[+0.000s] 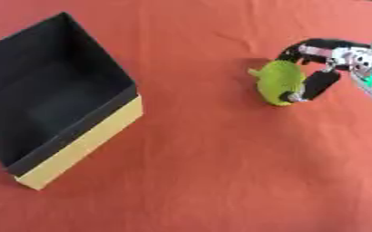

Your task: Pick up objects on the table and place them in the box.

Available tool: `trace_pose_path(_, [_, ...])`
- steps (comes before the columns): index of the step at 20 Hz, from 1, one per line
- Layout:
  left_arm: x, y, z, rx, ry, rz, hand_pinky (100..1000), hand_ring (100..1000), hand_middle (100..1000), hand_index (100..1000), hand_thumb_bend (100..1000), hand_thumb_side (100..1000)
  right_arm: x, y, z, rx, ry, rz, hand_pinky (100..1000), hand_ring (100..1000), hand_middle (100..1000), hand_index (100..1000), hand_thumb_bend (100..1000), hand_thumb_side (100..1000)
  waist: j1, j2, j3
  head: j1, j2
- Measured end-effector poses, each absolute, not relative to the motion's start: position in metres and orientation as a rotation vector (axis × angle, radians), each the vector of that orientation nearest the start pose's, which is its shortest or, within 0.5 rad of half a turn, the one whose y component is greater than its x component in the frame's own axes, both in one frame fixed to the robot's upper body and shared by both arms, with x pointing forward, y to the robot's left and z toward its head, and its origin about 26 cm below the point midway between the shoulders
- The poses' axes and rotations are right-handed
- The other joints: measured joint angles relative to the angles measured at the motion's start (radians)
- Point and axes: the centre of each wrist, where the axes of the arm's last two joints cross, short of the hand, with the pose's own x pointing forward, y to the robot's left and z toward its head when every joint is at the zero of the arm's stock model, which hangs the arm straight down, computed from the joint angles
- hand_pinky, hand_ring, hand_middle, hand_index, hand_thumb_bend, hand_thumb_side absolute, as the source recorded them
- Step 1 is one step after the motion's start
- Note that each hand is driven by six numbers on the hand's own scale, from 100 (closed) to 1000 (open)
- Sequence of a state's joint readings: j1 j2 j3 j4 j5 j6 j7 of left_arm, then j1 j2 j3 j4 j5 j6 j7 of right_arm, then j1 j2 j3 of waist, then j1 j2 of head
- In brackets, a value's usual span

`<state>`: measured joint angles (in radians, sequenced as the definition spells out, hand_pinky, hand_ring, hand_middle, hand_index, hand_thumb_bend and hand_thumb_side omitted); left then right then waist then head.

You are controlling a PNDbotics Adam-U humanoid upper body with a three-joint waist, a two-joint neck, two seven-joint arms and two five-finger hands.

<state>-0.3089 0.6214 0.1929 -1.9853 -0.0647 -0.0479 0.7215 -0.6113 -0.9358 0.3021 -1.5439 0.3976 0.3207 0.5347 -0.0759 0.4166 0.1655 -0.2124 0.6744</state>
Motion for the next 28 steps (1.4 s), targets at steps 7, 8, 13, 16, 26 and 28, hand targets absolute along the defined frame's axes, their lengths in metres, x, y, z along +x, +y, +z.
trace_pose_path(7, [0.289, 0.343, 0.259, -1.295, 3.321, -0.424, 755, 660, 663, 789, 269, 534, 0.364, -0.336, 0.248, -0.83, -1.267, 1.28, 741, 689, 560, 642, 100, 100, 0.0, 0.0, 0.001, 0.0, 0.0])
trace_pose_path(8, [0.289, 0.343, 0.259, -1.295, 3.321, -0.424, 755, 660, 663, 789, 269, 534, 0.363, -0.335, 0.248, -0.826, -1.286, 1.286, 734, 679, 556, 639, 100, 100, 0.0, 0.0, 0.001, 0.0, 0.0])
trace_pose_path(13, [0.289, 0.343, 0.259, -1.295, 3.321, -0.424, 755, 660, 663, 788, 269, 533, 0.351, -0.326, 0.258, -0.826, -1.377, 1.323, 720, 667, 564, 646, 106, 100, 0.0, 0.0, 0.001, 0.001, 0.0])
trace_pose_path(16, [0.289, 0.343, 0.259, -1.295, 3.321, -0.425, 755, 660, 663, 788, 269, 533, 0.341, -0.32, 0.273, -0.855, -1.442, 1.346, 714, 658, 560, 646, 100, 100, 0.0, 0.0, -0.002, 0.001, 0.0])
trace_pose_path(26, [0.289, 0.343, 0.259, -1.298, 3.32, -0.426, 755, 661, 664, 789, 272, 529, 0.299, -0.267, 0.354, -1.006, -1.831, 1.41, 729, 642, 566, 657, 100, 100, 0.0, -0.007, -0.009, 0.002, 0.002])
trace_pose_path(28, [0.289, 0.343, 0.259, -1.298, 3.32, -0.426, 755, 661, 664, 789, 272, 528, 0.294, -0.25, 0.368, -0.994, -1.909, 1.459, 728, 638, 558, 650, 100, 100, 0.0, -0.012, -0.008, -0.002, 0.003])
